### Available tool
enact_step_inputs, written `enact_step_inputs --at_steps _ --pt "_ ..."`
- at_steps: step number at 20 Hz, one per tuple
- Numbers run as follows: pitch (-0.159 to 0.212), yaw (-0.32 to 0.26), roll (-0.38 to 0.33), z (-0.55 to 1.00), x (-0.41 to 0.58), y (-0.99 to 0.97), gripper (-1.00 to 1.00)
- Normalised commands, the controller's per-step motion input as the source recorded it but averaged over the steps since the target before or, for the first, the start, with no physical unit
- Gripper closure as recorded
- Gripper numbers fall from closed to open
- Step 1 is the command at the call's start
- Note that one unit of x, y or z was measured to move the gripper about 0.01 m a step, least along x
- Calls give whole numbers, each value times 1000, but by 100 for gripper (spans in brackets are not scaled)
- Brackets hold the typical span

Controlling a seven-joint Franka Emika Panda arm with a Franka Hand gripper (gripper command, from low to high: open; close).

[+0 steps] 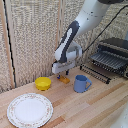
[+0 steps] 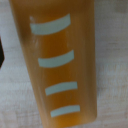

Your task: Please guide your gripper toward the loaf. Carefully hold the bread using your gripper. Position the gripper over the white dish. Gently place the bread on the white dish.

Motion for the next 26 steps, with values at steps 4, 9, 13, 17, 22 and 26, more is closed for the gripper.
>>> enact_step_inputs --at_steps 4,9,13,17,22,26 --pt "122 20 -50 0 168 0 -100" --pt "100 -2 -15 1 153 0 100" --pt "47 -13 3 42 53 8 100" --pt "10 -34 32 197 6 0 100" --pt "27 -23 63 516 61 0 100" --pt "15 -73 33 983 58 46 100"
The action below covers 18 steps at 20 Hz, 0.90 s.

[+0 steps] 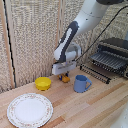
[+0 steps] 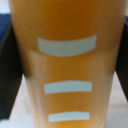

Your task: Please guide your gripper toward the loaf. Carefully hold the bread using your gripper. Position the gripper over the white dish. Gently place the bread on the white dish.

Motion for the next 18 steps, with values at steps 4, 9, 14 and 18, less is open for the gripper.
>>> enact_step_inputs --at_steps 4,9,14,18 --pt "0 -81 34 1000 67 208 100" --pt "0 -46 50 933 -21 586 100" --pt "31 -36 47 637 7 700 100" --pt "119 -5 3 260 52 861 100"
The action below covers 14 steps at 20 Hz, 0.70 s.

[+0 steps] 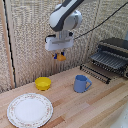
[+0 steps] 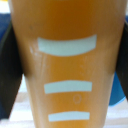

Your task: Please guide your gripper toward the loaf. Carefully hold the bread using your gripper. Position the gripper over the white dish. Gently place the bread on the white dish.

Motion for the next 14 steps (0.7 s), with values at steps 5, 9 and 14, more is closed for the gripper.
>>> enact_step_inputs --at_steps 5,9,14 --pt "134 0 -2 73 17 937 100" --pt "126 0 -15 0 0 990 100" --pt "116 0 -29 -38 0 999 100"
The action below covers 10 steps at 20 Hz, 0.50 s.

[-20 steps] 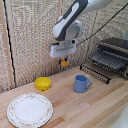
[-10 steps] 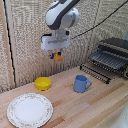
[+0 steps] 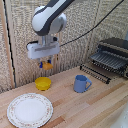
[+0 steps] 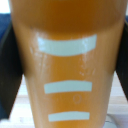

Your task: Please guide your gripper toward the loaf. Carefully hold the bread using your gripper. Position the gripper over the white dish. Gently place the bread on the white dish.

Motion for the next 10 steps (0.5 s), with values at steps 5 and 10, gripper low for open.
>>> enact_step_inputs --at_steps 5,10 --pt "66 0 -68 -326 -4 999 100" --pt "0 0 -118 -735 -66 915 100"
